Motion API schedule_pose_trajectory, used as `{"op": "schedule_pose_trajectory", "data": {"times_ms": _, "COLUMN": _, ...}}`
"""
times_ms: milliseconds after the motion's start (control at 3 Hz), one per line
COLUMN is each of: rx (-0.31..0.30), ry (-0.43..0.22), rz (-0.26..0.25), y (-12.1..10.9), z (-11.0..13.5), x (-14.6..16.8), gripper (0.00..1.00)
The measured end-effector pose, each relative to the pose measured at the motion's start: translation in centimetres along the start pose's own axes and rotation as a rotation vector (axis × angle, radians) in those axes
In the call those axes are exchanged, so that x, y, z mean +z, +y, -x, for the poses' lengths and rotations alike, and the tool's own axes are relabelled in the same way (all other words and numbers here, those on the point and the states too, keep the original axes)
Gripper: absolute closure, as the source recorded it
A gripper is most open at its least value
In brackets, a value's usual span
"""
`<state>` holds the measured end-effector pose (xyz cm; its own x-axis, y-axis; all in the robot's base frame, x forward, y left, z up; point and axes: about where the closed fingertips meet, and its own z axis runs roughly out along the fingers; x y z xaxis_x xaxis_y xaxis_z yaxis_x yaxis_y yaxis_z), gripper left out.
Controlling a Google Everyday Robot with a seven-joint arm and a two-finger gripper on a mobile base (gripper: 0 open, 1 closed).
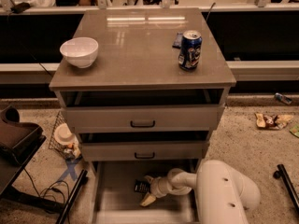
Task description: Pick rxbar chocolate from bottom drawer and place on counter
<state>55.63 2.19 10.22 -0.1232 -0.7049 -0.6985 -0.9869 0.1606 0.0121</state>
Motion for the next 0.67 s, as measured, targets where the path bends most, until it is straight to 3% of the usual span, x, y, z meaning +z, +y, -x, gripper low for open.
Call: {"op": "schedule_pose_trajectory", "data": {"times_ms": 667, "rx": 0.0, "ry": 0.0, "rz": 0.0, "y": 0.03, "z": 0.65, "x": -0.64, "gripper": 0.94}}
